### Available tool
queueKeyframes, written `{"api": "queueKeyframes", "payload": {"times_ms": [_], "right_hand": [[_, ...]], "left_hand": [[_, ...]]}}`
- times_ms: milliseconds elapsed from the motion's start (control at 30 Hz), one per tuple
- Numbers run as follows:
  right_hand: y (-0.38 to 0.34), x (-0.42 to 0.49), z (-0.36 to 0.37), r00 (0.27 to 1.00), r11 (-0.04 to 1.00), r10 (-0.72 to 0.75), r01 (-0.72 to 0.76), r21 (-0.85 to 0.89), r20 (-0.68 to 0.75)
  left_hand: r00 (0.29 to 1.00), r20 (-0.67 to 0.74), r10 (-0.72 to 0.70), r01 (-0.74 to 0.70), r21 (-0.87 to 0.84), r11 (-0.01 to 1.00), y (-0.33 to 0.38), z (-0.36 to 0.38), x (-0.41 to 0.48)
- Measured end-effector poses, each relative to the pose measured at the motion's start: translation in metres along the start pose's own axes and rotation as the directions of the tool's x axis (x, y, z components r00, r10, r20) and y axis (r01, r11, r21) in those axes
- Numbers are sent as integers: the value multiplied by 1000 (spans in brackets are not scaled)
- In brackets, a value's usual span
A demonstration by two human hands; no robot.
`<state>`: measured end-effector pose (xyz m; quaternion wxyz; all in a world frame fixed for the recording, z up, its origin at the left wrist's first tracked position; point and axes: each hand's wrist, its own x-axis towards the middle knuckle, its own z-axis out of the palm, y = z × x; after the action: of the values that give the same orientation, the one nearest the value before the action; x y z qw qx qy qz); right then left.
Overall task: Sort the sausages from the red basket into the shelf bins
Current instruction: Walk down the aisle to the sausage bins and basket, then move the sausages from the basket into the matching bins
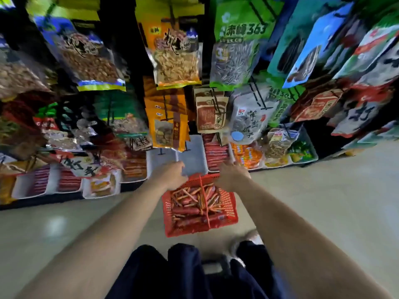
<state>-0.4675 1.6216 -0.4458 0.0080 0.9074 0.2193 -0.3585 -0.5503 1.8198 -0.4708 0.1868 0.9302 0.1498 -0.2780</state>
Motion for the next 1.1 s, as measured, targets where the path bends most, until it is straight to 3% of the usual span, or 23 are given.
{"api": "queueKeyframes", "payload": {"times_ms": [233,433,567,667,900,1100], "right_hand": [[100,206,144,999,998,-39,39,-39,1],[129,303,258,1000,1000,-20,20,18,-22],[130,308,300,996,991,4,9,136,-93],[126,284,324,998,985,15,-3,174,-67],[110,240,353,991,987,-62,79,140,-122],[137,232,378,991,991,-71,83,108,-111]], "left_hand": [[988,-12,-154,153,-53,987,-6,193,166],[979,-86,-185,181,-49,982,-66,300,234],[963,-174,-208,198,-71,978,-95,328,229],[965,-165,-204,182,-140,973,-97,344,201],[956,-285,-69,34,-125,992,-75,364,171],[919,-359,161,-153,51,987,-17,379,186]]}}
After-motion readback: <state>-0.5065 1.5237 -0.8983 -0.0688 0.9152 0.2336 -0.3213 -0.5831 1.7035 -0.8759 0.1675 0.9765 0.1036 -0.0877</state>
